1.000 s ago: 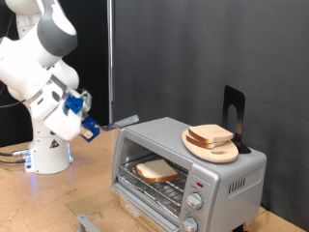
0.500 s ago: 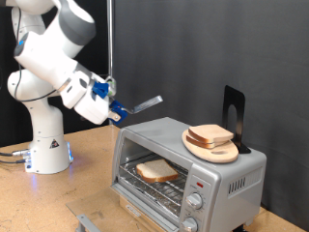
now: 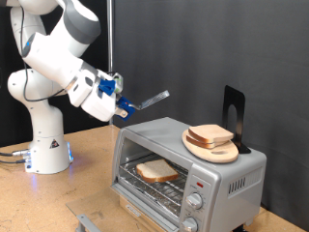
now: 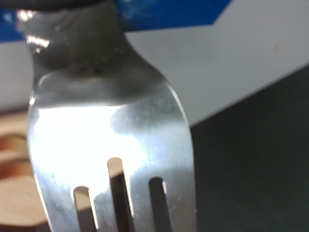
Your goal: Make a piece of toast with the oven
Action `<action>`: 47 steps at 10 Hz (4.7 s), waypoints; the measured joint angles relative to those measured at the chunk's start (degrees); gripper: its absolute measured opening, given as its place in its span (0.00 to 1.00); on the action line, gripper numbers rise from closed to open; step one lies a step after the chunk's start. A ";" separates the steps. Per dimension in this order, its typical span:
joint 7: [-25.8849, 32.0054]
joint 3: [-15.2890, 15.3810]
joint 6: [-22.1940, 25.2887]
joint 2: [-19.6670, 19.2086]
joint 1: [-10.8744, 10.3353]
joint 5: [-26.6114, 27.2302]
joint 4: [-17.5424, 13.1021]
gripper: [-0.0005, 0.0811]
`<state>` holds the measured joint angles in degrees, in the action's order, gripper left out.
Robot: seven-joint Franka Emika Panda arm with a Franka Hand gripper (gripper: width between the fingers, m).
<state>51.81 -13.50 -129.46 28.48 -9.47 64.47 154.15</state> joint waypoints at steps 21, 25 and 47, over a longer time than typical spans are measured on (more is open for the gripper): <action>5.07 17.31 -19.58 -12.23 -7.51 17.93 -3.14 0.80; 5.06 17.23 -18.44 -12.02 -7.50 17.93 -3.14 0.84; -10.24 -1.69 25.77 -2.04 2.84 -7.46 -7.74 0.84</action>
<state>41.57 -15.18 -103.68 26.44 -6.63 57.01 146.41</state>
